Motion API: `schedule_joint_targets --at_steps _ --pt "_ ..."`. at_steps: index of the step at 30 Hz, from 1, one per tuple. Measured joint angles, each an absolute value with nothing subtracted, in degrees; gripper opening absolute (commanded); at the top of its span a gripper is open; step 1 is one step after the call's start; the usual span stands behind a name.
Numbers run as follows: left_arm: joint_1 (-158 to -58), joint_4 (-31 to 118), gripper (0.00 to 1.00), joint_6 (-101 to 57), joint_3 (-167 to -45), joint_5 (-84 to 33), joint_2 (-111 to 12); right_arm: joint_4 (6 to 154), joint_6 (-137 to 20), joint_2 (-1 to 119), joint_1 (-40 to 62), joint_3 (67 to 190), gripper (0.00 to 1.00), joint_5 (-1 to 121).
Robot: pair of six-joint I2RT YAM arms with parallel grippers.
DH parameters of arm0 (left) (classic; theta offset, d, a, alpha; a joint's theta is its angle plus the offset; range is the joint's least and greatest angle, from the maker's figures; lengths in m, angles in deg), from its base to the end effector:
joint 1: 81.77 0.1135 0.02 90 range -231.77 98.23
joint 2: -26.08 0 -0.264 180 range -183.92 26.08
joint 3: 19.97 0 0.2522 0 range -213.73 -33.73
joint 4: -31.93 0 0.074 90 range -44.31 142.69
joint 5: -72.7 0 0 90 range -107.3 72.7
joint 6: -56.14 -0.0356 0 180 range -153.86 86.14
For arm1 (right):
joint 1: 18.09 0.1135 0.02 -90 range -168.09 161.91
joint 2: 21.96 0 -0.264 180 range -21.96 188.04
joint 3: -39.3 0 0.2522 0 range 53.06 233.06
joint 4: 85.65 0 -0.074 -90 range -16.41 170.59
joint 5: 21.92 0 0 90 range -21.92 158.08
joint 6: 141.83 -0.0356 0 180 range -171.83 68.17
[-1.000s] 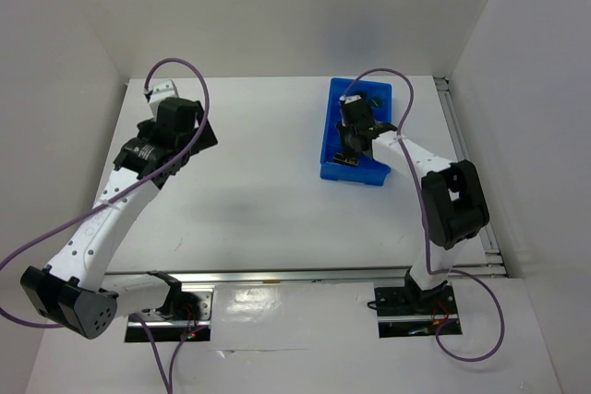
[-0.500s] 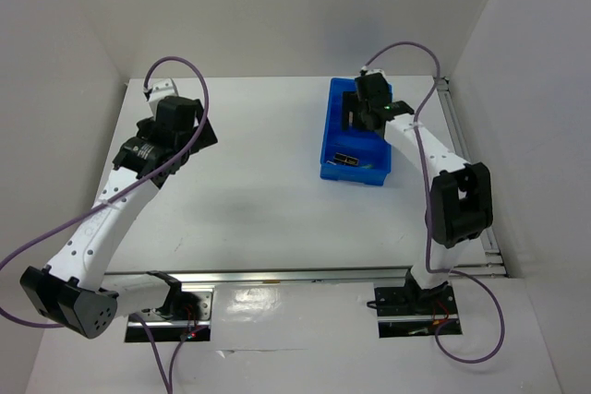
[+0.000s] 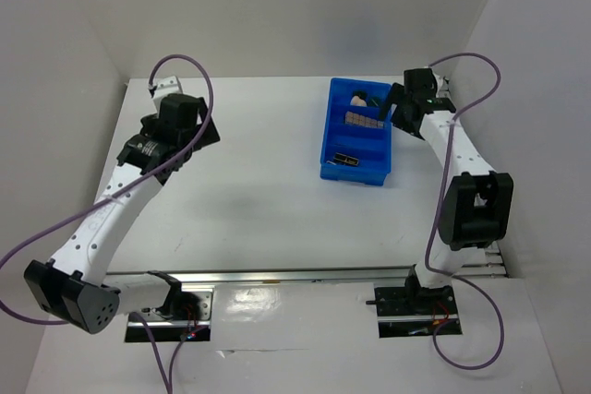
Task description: Organize the makeup
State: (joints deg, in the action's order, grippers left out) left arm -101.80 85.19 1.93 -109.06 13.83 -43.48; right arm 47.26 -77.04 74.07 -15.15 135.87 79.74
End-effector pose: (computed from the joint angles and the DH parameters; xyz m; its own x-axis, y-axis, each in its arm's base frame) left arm 0.2434 -0.0692 0.3872 -0.3584 -0.4022 -0.8425 -0.3949 0.8830 -0.2535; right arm 0.3747 0.0120 0.2994 -0.6182 0.3859 -0.6847 0.3890 0.9072 0.1602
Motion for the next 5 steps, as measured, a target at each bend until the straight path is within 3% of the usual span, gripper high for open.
schedule_joint_targets --at_steps 5 --pt "-101.8 84.5 0.99 1.1 -110.0 13.2 -46.3 45.2 -78.5 74.1 -15.3 135.8 1.0 79.7"
